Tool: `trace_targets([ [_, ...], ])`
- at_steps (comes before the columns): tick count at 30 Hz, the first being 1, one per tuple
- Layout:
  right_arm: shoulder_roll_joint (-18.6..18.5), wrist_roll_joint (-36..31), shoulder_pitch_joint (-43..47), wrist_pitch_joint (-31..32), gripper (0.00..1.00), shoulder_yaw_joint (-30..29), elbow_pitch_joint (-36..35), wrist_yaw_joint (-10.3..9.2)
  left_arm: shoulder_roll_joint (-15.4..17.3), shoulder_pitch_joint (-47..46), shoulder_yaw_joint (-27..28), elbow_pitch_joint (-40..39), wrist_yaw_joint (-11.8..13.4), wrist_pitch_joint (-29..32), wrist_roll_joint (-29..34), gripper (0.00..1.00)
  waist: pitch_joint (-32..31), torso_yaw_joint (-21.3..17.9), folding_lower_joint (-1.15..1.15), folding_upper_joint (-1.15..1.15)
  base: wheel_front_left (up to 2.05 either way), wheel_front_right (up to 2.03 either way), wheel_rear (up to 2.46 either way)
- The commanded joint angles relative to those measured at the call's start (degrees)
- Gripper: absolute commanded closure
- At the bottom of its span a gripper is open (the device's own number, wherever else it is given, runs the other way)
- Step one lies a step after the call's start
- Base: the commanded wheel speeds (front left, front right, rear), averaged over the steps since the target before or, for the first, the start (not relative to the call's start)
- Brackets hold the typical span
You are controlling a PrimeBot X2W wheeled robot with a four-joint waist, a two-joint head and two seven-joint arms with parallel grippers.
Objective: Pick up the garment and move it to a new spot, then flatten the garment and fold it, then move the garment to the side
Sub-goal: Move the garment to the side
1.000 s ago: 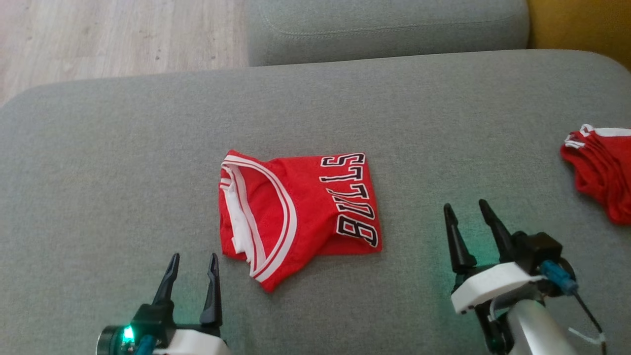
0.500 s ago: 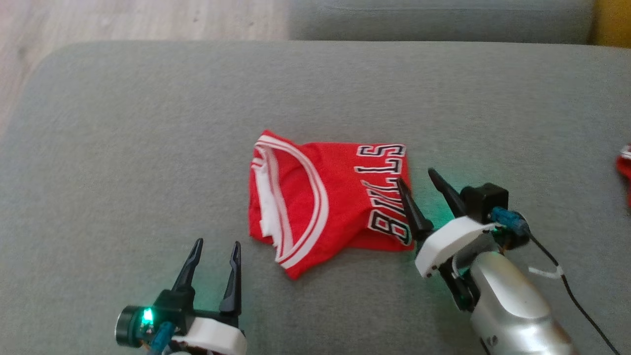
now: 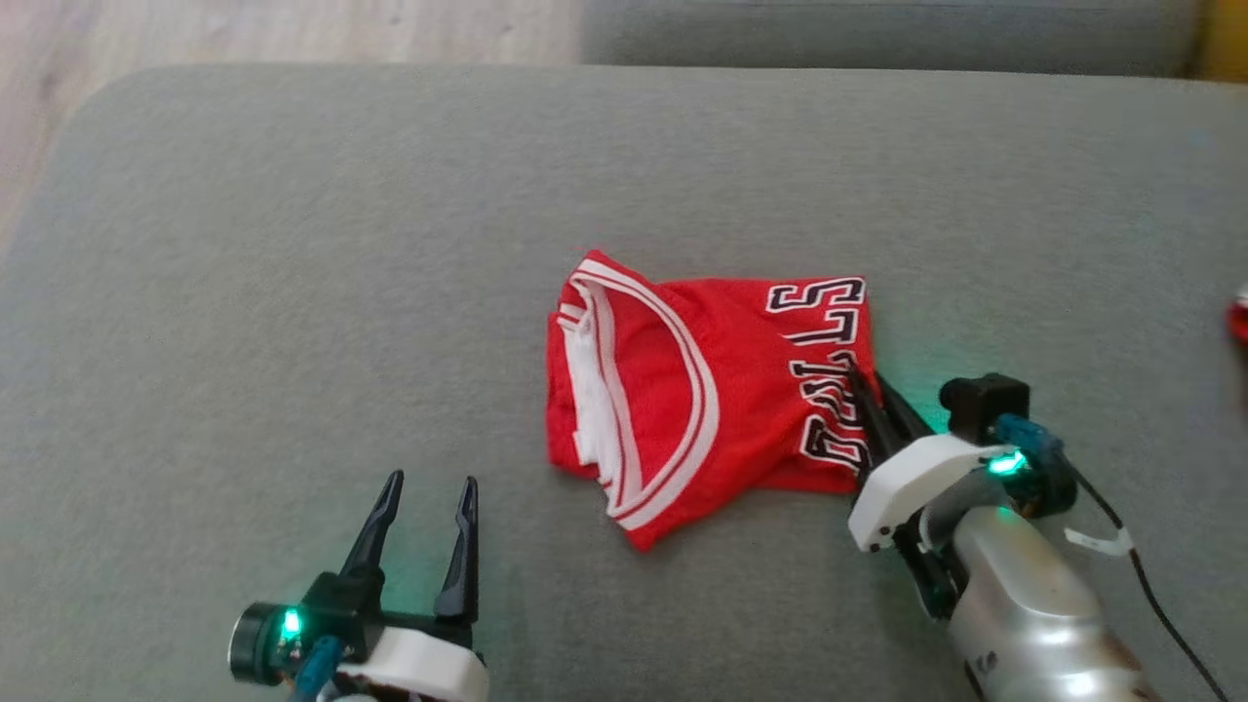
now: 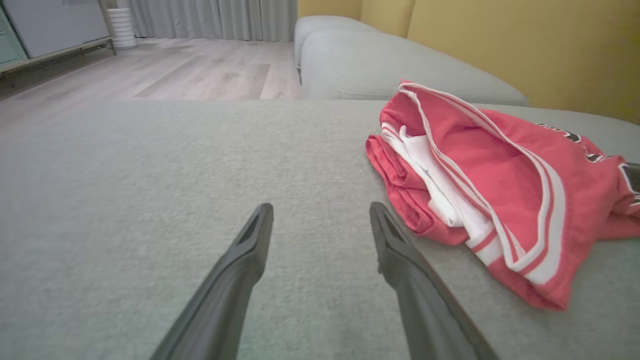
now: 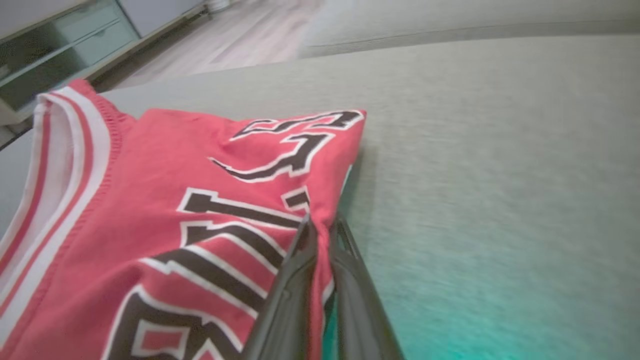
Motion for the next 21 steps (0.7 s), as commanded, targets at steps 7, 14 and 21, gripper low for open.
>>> trace_targets([
  [7, -0.23, 0.78, 0.59, -1.25, 1.0, -0.29, -2.53, -0.05, 0.09, -2.03, 0.33, -2.67, -1.24, -0.56, 0.03, 0.0, -2.67, -15.22, -0.01, 0.0, 0.0, 0.0, 0.0],
  [14, -0.22, 2.41, 3.28, -1.28, 1.0, 1.36, -6.17, -0.05, 0.09, -3.79, -1.89, -3.0, -2.08, -0.56, -0.23, 0.0, -2.48, -29.52, -0.01, 0.0, 0.0, 0.0, 0.0],
  [21, -0.22, 5.12, 4.62, -1.28, 1.0, 2.49, -9.17, -0.05, 0.09, -5.57, -3.72, -2.86, -2.93, -0.56, 0.42, 0.0, -0.53, -36.58, -0.01, 0.0, 0.0, 0.0, 0.0],
])
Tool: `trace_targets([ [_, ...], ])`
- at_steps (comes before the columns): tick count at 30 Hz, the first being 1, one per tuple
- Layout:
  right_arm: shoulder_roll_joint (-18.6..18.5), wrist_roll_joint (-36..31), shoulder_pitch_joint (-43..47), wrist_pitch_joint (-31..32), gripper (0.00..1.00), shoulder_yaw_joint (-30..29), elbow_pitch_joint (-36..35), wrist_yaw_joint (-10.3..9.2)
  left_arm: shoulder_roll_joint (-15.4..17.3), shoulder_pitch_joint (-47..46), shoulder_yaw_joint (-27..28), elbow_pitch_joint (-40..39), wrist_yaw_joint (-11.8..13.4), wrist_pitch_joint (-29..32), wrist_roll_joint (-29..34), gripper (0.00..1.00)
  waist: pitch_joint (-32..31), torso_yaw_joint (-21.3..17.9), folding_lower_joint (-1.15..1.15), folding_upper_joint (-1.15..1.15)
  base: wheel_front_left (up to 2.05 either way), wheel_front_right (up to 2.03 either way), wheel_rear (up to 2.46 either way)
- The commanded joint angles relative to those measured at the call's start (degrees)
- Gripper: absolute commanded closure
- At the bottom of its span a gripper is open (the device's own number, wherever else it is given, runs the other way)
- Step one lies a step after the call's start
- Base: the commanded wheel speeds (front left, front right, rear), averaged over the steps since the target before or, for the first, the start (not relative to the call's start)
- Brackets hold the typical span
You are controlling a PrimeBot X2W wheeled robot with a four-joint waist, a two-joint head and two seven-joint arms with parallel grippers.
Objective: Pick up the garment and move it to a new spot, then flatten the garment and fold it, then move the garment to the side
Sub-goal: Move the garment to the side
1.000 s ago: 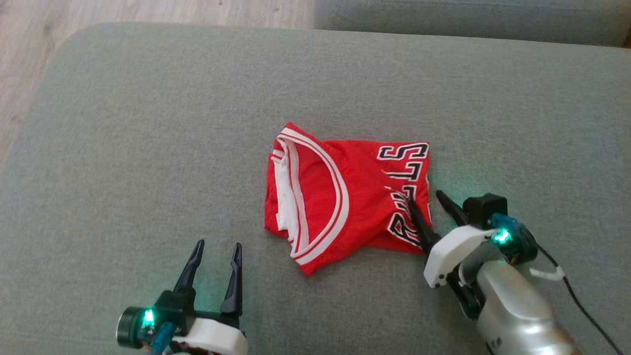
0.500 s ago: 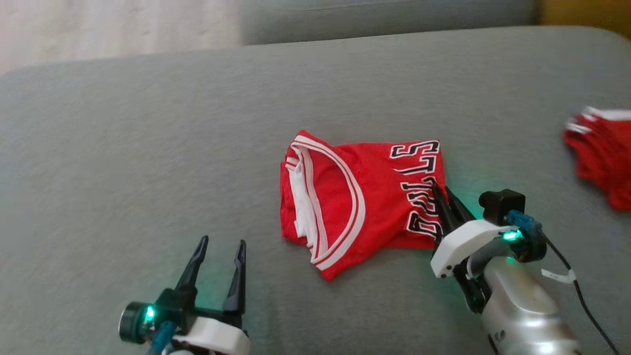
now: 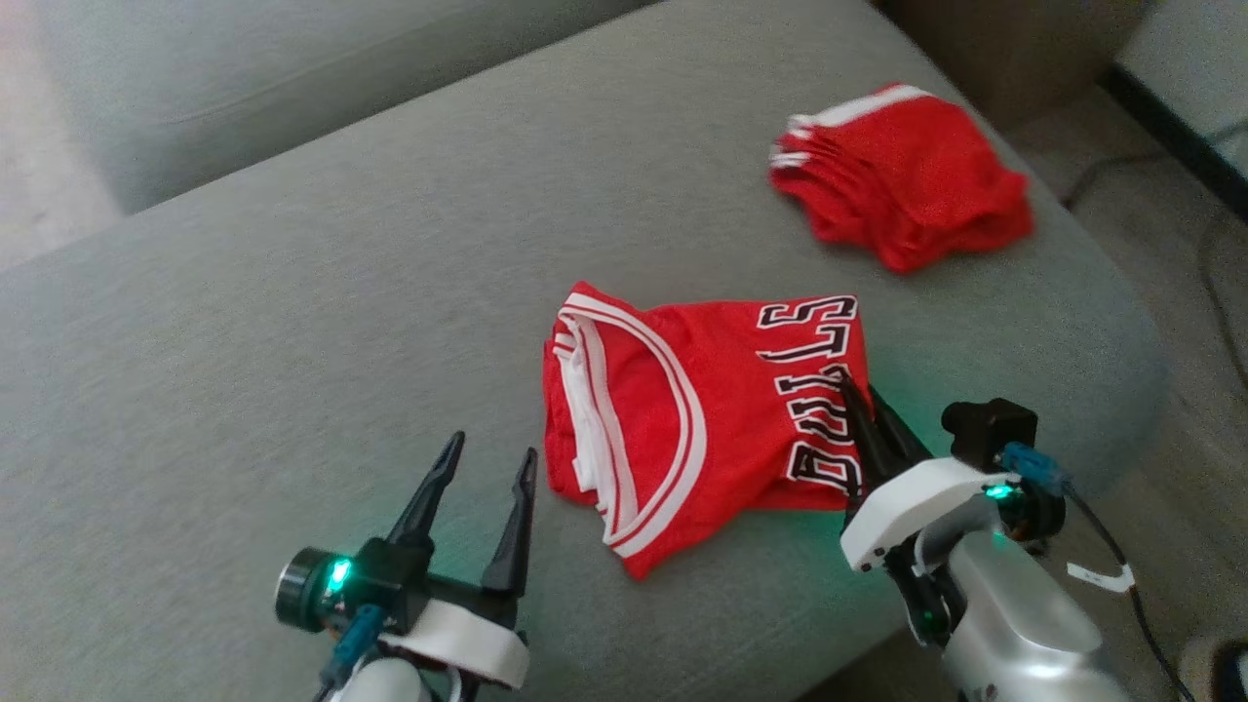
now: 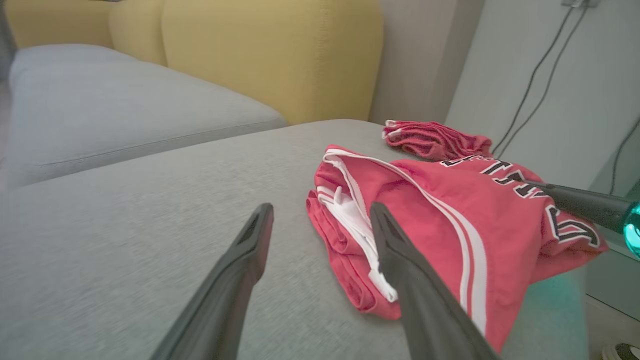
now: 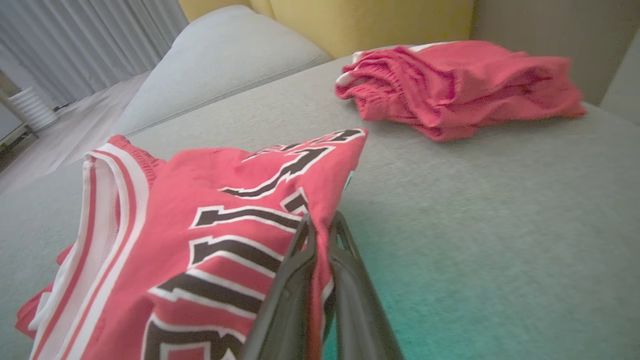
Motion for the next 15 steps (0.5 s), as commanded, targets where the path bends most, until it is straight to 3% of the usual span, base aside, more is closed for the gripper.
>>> trace_targets([
  [1, -0.01, 0.28, -0.39, -0.79, 1.0, 0.52, -2.17, -0.05, 0.09, -2.53, 1.16, -1.39, -0.33, -0.56, 0.44, 0.0, 1.57, -4.16, 0.0, 0.0, 0.0, 0.0, 0.0],
  [8, 0.0, -0.49, -1.13, -0.79, 1.0, 0.45, -3.79, -0.05, 0.09, -3.28, 1.38, -0.43, -0.78, -0.56, 0.87, 0.0, 3.03, -4.11, 0.0, 0.0, 0.0, 0.0, 0.0],
  [15, -0.04, -5.66, -9.37, -0.79, 1.0, -0.95, -2.12, -0.05, 0.09, -2.98, 2.27, -0.27, -0.9, -0.56, 1.79, 0.0, 4.93, 0.19, 0.0, 0.0, 0.0, 0.0, 0.0],
])
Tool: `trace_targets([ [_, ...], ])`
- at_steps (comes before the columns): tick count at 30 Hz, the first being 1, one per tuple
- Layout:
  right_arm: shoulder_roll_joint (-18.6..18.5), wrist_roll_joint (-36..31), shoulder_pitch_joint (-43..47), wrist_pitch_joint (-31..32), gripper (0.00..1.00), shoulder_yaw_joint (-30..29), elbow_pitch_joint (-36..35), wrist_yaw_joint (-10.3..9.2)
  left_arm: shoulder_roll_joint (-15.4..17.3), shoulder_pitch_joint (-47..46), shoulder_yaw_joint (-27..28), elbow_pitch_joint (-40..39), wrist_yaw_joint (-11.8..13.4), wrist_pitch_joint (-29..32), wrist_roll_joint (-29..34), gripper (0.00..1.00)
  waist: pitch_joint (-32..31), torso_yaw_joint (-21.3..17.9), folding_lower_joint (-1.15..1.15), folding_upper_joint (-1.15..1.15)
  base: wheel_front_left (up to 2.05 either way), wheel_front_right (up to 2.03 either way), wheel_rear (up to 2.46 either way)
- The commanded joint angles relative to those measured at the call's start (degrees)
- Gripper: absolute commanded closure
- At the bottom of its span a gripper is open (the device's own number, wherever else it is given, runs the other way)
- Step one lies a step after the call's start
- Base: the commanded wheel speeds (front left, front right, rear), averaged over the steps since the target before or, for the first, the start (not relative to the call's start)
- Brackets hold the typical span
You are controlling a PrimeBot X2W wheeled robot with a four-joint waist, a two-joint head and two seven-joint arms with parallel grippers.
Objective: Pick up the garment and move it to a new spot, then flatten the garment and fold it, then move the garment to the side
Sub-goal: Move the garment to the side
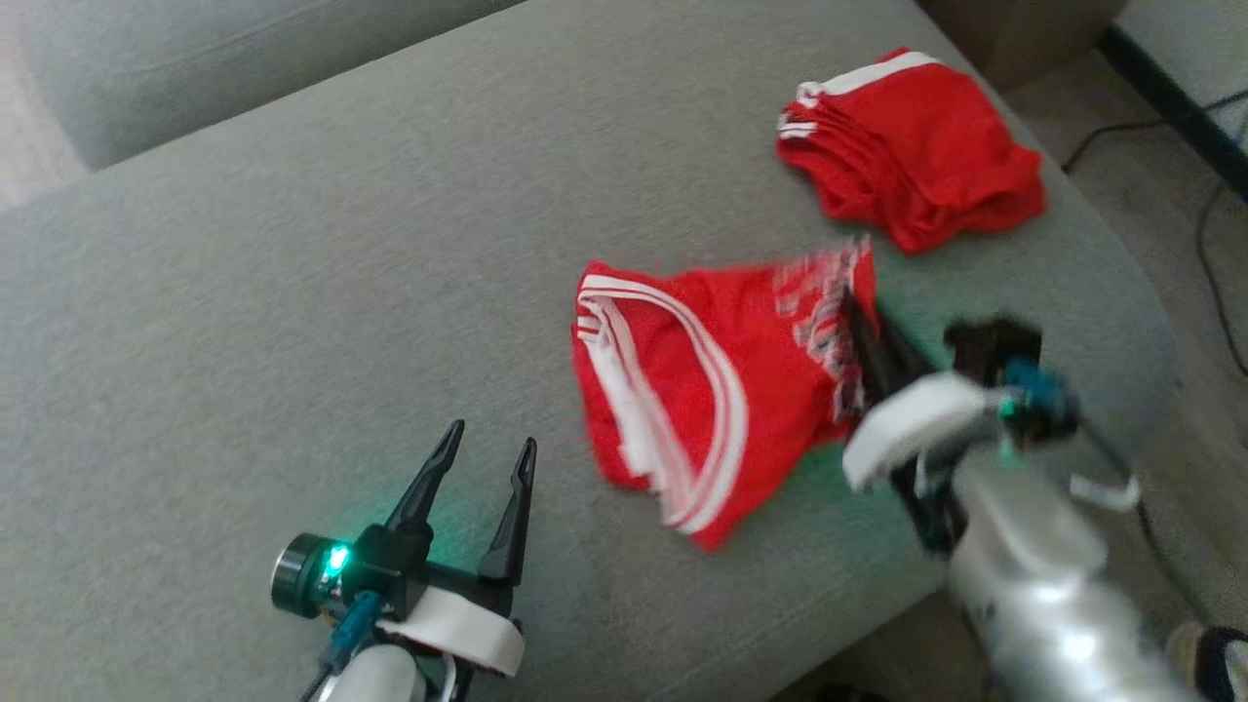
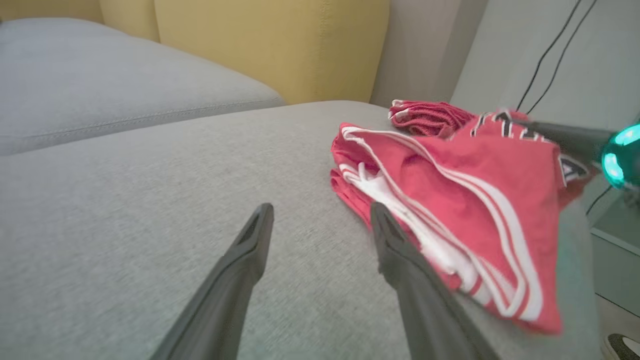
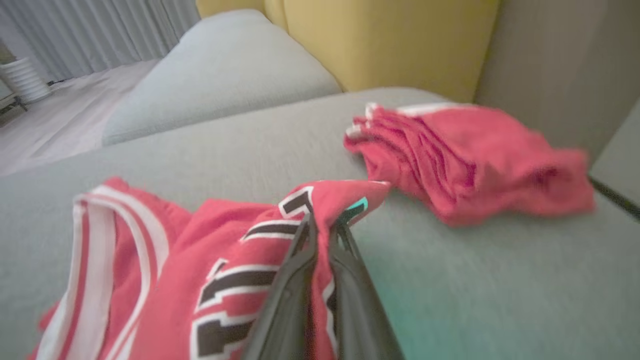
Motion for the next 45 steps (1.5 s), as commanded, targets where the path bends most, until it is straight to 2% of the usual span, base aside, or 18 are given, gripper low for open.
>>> trace_targets([
  [1, -0.2, -1.68, -5.51, -0.76, 1.0, 0.18, -1.07, -0.05, 0.09, -1.21, 2.26, -1.51, 0.02, -0.55, 0.72, 0.0, 1.07, 1.94, 0.0, 0.0, 0.0, 0.0, 0.0],
  [7, -4.62, -7.19, -15.26, 1.64, 1.0, -3.79, 2.22, -0.05, 0.09, -1.41, 3.07, -1.59, -0.2, -0.55, 1.34, 0.0, 2.41, 4.72, 0.0, 0.0, 0.0, 0.0, 0.0],
  [11, -12.1, -13.56, -23.29, 5.09, 1.0, -10.59, 7.13, -0.05, 0.09, -2.09, 3.75, -1.65, -0.47, -0.55, 2.02, 0.0, 3.86, 6.9, 0.0, 0.0, 0.0, 0.0, 0.0],
  [12, -14.97, -16.56, -25.24, 6.32, 1.0, -14.66, 9.24, -0.05, 0.09, -2.54, 3.93, -1.71, -0.54, -0.55, 2.26, 0.0, 4.44, 7.69, 0.0, 0.0, 0.0, 0.0, 0.0],
  [13, -14.97, -16.56, -25.24, 6.32, 1.0, -14.66, 9.24, -0.05, 0.09, -2.54, 3.93, -1.71, -0.54, -0.55, 2.26, 0.0, 4.44, 7.69, 0.0, 0.0, 0.0, 0.0, 0.0],
  [14, -16.24, -18.08, -25.88, 6.71, 1.0, -17.29, 10.08, -0.05, 0.09, -2.76, 4.0, -1.7, -0.57, -0.55, 2.4, 0.0, 4.69, 8.05, 0.0, 0.0, 0.0, 0.0, 0.0],
  [15, -18.2, -21.42, -26.54, 6.85, 0.0, -22.57, 11.25, -0.05, 0.09, -3.17, 4.19, -1.68, -0.59, -0.55, 2.58, 0.0, 5.15, 8.69, 0.0, 0.0, 0.0, 0.0, 0.0],
  [19, -17.33, -26.79, -26.62, 4.18, 0.0, -31.48, 10.96, -0.05, 0.09, -3.56, 4.99, -1.61, -0.38, -0.55, 2.93, 0.0, 5.57, 9.4, 0.0, 0.0, 0.0, 0.0, 0.0],
  [20, -15.18, -28.58, -26.47, 2.23, 0.0, -33.57, 10.34, -0.05, 0.12, -3.59, 5.78, -1.67, -0.05, -0.55, 3.09, 0.0, 5.54, 9.49, 0.0, 0.0, 0.0, 0.0, 0.0],
  [23, -10.68, -29.65, -26.09, 0.0, 0.0, -33.77, 9.05, -0.05, 0.29, -3.38, 7.18, -1.99, 0.5, -0.55, 3.2, 0.0, 5.14, 9.6, 0.0, 0.0, 0.0, 0.0, 0.0],
  [27, -4.07, -27.48, -23.63, -0.74, 0.0, -29.77, 3.44, -0.05, 0.45, -2.8, 9.59, -2.57, 1.74, -0.55, 3.11, 0.0, 4.05, 10.45, 0.0, 0.0, 0.0, 0.0, 0.0],
  [30, -1.37, -23.2, -18.05, -0.77, 0.0, -24.58, -3.78, -0.05, 0.49, -2.37, 11.63, -3.1, 2.8, -0.55, 2.95, 0.0, 3.15, 11.97, 0.0, 0.0, 0.0, 0.0, 0.0],
  [36, 0.01, -14.51, -4.42, -0.79, 0.0, -16.39, -13.41, -0.05, 0.38, -1.33, 15.12, -3.94, 4.7, -0.55, 2.51, 0.0, 1.35, 16.78, 0.0, 0.0, 0.0, 0.0, 0.0],
  [40, 0.06, -8.87, 2.87, -0.79, 0.0, -12.51, -15.82, -0.05, 0.28, -0.44, 16.44, -3.55, 5.47, -0.55, 2.24, 0.0, 0.16, 19.96, 0.0, 0.0, 0.0, 0.0, 0.0],
  [45, 0.07, -6.73, 7.72, -0.79, 0.0, -9.6, -17.19, -0.05, 0.17, 0.91, 17.59, -2.89, 6.01, -0.55, 1.43, 0.0, -1.21, 22.36, 0.0, 0.0, 0.0, 0.0, 0.0],
])
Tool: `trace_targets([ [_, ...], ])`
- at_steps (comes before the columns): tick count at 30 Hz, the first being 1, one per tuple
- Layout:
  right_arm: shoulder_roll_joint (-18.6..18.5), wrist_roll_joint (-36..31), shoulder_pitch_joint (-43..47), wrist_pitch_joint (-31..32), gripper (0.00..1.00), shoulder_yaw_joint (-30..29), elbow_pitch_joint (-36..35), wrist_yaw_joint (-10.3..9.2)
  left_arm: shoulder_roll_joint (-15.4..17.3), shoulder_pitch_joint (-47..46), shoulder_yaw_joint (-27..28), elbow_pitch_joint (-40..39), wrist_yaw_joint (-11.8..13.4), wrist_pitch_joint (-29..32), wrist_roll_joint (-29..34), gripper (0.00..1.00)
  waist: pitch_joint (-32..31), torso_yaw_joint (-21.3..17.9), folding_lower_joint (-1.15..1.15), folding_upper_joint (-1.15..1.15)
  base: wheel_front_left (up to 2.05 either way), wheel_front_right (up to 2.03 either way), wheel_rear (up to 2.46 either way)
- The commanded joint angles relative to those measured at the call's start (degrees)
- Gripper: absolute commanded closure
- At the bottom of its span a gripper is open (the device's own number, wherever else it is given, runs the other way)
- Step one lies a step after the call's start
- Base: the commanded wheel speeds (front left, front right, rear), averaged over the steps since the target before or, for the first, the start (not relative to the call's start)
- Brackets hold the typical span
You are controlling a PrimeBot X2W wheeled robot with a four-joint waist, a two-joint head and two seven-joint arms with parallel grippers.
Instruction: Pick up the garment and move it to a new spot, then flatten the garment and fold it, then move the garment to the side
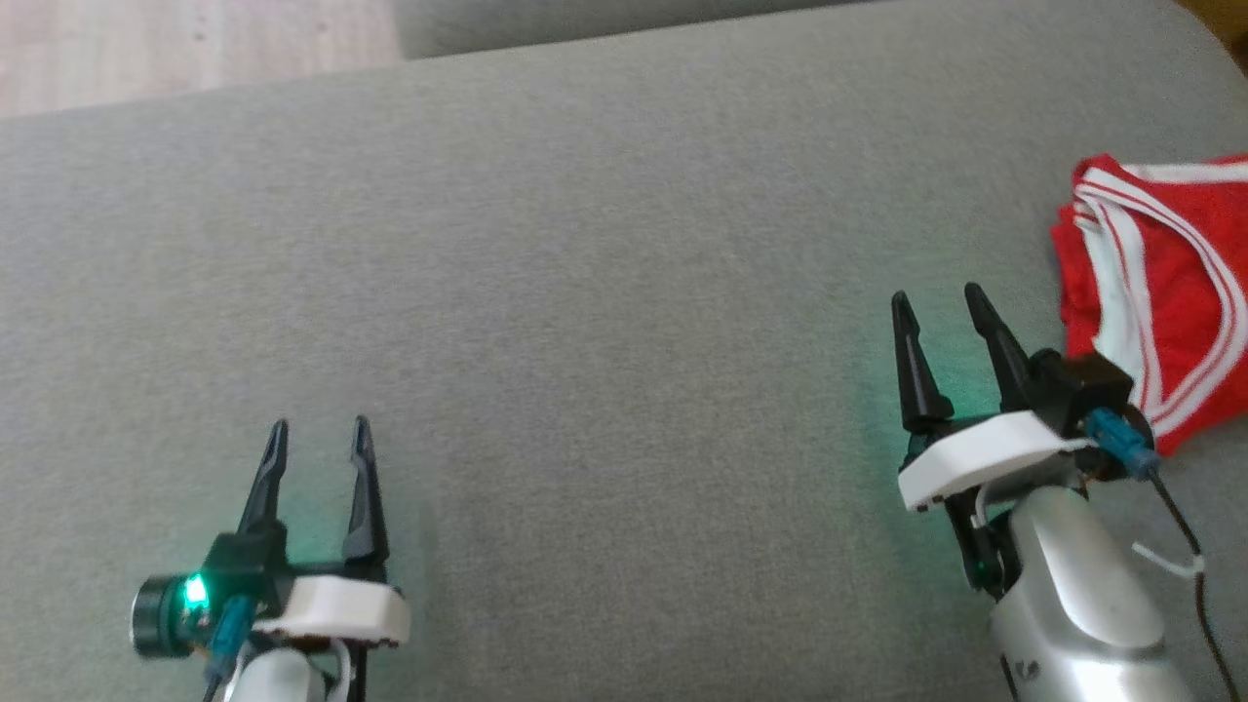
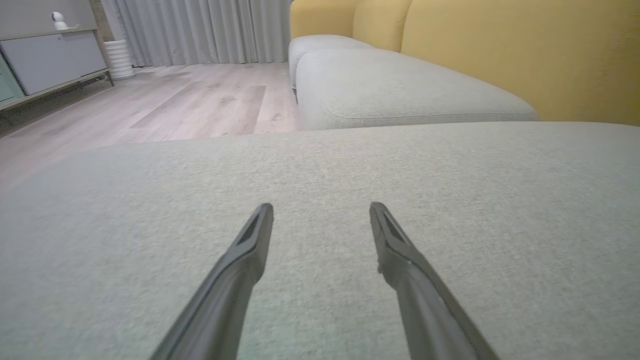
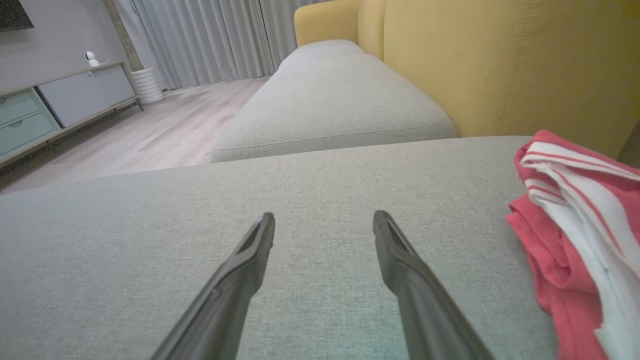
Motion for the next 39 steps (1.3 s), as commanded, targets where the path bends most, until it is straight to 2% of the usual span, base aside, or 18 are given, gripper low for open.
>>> trace_targets([
  [1, 0.25, 0.6, 0.19, -0.54, 0.0, 1.39, -2.39, -0.05, 0.19, -0.35, 2.49, -1.46, 0.54, -0.55, -0.26, 0.0, -1.43, 1.53, 0.01, 0.0, 0.0, 0.0, 0.0],
  [9, 0.25, 2.01, 3.39, -0.54, 0.0, 2.57, -2.72, -0.05, 0.15, 1.6, 3.62, -0.55, 0.59, -0.55, -1.68, 0.0, -4.28, 2.25, 0.01, 0.0, 0.0, 0.0, 0.0],
  [23, 0.26, 3.21, 6.76, -0.54, 0.0, 3.97, -3.97, -0.05, 0.13, 4.81, 4.49, 0.67, -1.93, -0.55, -6.67, 0.0, -8.26, 2.25, 0.01, 0.0, 0.0, 0.0, 0.0],
  [24, 0.15, 2.8, 7.44, 0.0, 1.0, 2.49, -2.05, 0.0, -0.04, 5.43, 2.68, 2.05, -2.27, 0.0, -6.84, 1.0, -8.25, 2.21, 0.01, 0.0, 0.0, 0.0, 0.0],
  [27, 0.38, 2.89, 9.53, 0.15, 1.0, 2.75, 0.56, 0.0, -0.1, 5.89, 2.65, 5.06, -2.34, 0.28, -7.03, 1.0, -8.4, 2.27, 0.01, 0.0, 0.0, 0.0, 0.0],
  [39, 0.37, 11.3, 9.98, 2.33, 1.0, 1.21, -1.44, -0.01, -0.08, 5.14, 3.49, 4.07, -2.93, 2.55, -15.36, 1.0, -8.64, 2.64, 0.01, 0.0, 0.0, 0.0, 0.0],
])
